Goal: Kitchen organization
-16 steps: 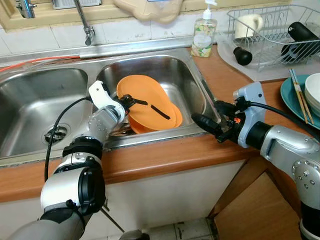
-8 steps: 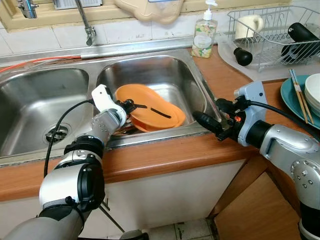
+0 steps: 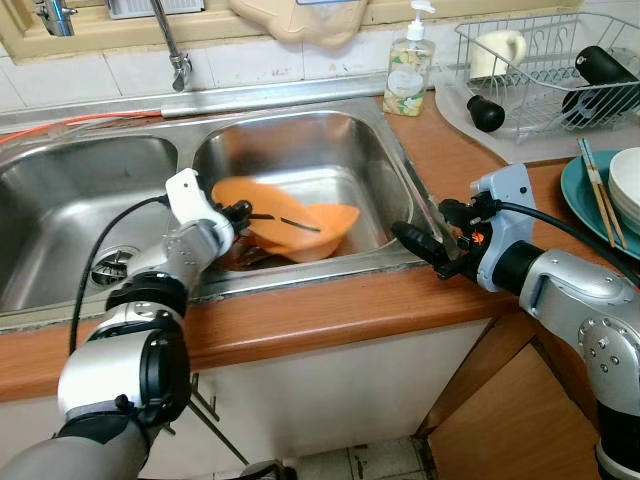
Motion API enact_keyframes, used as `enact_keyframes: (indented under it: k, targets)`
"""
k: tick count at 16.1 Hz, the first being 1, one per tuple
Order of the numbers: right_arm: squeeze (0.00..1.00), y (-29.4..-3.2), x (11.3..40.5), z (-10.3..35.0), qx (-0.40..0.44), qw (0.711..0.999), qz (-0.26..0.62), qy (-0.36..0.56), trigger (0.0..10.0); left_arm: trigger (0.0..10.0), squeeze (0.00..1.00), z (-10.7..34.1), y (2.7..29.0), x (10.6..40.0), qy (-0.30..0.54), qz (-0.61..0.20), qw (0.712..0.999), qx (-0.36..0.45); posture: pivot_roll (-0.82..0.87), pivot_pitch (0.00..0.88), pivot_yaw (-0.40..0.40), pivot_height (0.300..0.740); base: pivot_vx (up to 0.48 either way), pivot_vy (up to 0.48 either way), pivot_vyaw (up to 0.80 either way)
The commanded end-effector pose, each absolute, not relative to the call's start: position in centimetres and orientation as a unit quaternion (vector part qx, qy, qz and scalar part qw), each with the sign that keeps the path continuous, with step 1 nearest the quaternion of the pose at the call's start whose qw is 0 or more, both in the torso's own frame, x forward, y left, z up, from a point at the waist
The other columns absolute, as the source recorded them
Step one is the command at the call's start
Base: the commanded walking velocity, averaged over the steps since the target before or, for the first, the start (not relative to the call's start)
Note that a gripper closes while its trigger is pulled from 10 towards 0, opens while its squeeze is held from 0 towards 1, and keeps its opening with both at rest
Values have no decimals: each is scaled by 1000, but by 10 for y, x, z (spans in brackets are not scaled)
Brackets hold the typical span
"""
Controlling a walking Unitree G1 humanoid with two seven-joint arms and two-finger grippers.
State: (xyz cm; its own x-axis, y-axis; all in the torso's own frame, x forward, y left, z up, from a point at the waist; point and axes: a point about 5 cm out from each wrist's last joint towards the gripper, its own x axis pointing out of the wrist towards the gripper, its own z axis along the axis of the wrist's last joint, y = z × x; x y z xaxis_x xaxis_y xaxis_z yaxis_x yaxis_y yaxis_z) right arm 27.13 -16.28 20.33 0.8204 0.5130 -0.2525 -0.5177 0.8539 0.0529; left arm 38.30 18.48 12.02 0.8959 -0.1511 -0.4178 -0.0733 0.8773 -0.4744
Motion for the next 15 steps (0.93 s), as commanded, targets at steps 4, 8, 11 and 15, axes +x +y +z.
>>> enact_keyframes:
  k: [4, 8, 11, 15]
  targets:
    - [0, -162, 275, 206, -12, 956, 265, 125, 10000, 10000, 1000, 126, 191, 381, 229, -56, 949, -210, -173, 0, 65, 740, 0, 0, 0]
    - [0, -164, 275, 206, -16, 958, 257, 124, 10000, 10000, 1000, 139, 185, 382, 205, -102, 961, -157, -178, 0, 72, 740, 0, 0, 0]
    - [0, -166, 275, 206, -29, 960, 250, 120, 10000, 10000, 1000, 158, 174, 381, 132, -169, 976, -43, -178, 0, 73, 740, 0, 0, 0]
    - [0, -165, 276, 203, -48, 960, 246, 122, 10000, 10000, 1000, 166, 170, 375, 103, -190, 972, 91, -171, 0, 69, 740, 0, 0, 0]
